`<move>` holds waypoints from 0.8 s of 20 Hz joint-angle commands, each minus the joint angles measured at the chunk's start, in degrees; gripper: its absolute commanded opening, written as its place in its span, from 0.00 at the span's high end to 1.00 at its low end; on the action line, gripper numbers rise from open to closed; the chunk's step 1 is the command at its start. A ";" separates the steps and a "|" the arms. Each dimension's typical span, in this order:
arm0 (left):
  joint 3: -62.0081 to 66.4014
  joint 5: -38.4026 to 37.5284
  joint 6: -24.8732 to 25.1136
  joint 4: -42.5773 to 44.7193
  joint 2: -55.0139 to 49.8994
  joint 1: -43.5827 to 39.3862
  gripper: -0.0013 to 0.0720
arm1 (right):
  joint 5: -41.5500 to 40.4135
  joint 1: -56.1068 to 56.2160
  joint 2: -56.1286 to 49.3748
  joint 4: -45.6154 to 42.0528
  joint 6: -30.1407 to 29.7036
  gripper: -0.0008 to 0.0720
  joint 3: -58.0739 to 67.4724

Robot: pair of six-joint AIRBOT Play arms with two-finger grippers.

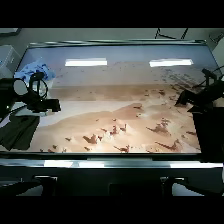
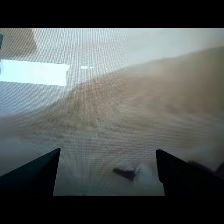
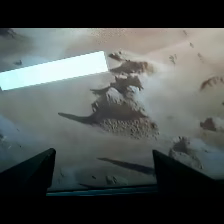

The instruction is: Fold the clothes and pants, and hang the long-sleeved shirts on hangers.

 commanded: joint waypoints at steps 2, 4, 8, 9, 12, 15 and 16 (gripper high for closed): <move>-0.02 0.00 0.02 0.02 -0.02 -0.02 0.00 | 0.00 0.04 0.04 0.02 0.00 0.04 -0.02; -0.02 0.00 0.02 0.02 -0.02 -0.02 0.00 | 0.00 0.04 0.04 0.00 0.00 0.04 -0.02; -0.02 0.00 0.02 0.02 -0.02 -0.02 0.00 | 0.00 0.04 0.04 0.02 0.00 0.04 -0.02; -0.02 0.00 0.02 0.02 -0.02 -0.02 0.00 | 0.00 0.04 0.04 0.00 0.00 0.04 -0.02; -0.02 0.00 0.02 0.02 -0.02 -0.02 0.00 | -2.23 0.04 0.04 0.02 0.00 0.04 -0.02; -0.02 0.02 0.04 0.00 -0.02 -0.02 0.00 | -2.97 0.04 0.04 0.07 -0.02 0.04 -0.02; -0.04 1.18 0.02 0.00 -0.13 -0.02 0.00 | -3.78 0.04 0.04 0.11 0.00 0.04 -0.02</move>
